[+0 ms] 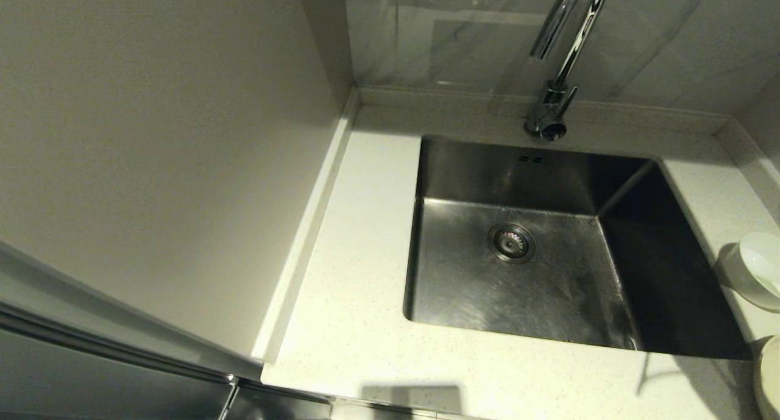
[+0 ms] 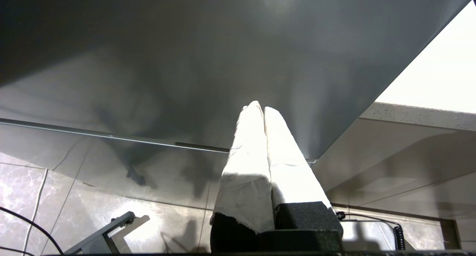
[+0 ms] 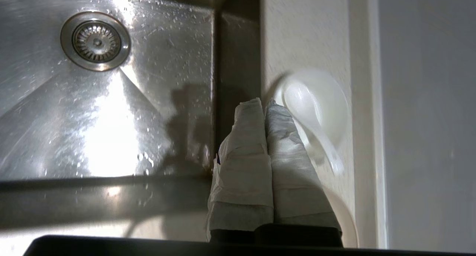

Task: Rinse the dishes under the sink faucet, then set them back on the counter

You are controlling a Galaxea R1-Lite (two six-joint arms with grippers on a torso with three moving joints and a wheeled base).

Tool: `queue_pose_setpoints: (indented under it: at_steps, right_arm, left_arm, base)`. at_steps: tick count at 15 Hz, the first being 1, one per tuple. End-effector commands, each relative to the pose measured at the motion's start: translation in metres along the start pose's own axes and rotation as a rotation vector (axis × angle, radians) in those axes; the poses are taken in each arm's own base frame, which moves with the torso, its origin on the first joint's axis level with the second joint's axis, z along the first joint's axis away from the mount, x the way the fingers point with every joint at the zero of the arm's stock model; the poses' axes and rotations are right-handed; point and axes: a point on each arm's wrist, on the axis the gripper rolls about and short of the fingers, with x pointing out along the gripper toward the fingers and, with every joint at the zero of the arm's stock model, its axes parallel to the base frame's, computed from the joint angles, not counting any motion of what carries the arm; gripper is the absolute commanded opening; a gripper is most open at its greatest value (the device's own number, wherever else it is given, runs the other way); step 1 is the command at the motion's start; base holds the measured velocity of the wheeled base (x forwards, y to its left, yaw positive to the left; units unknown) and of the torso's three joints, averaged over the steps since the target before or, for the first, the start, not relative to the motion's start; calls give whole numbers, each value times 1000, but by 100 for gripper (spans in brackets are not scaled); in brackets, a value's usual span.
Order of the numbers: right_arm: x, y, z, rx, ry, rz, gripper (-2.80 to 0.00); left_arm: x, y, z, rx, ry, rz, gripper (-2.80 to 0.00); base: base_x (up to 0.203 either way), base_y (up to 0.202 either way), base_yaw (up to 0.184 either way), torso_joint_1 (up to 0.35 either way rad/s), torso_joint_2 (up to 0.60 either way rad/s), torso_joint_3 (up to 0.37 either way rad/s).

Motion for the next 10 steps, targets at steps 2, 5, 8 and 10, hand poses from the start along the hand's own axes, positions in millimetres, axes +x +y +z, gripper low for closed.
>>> queue_pose_setpoints:
  at_steps: [2, 5, 8, 10]
  right_arm:
    - [-62, -28, -51, 65, -92, -16, -280]
    - [-95, -39, -129, 87, -133, -50, -280]
    - [-104, -38, -186, 60, -148, -74, -280]
    - [-104, -35, -214, 21, -159, -90, -280]
  left_arm:
    - [0, 0, 0, 0, -3, 0, -280]
    - [0, 0, 0, 0, -3, 0, -280]
    - [0, 0, 0, 0, -3, 0, -280]
    - [0, 0, 0, 0, -3, 0, -280]
  base:
    - [0, 0, 0, 0, 0, 0]
    - [0, 0, 0, 0, 0, 0]
    - [0, 0, 0, 0, 0, 0]
    - [0, 0, 0, 0, 0, 0]
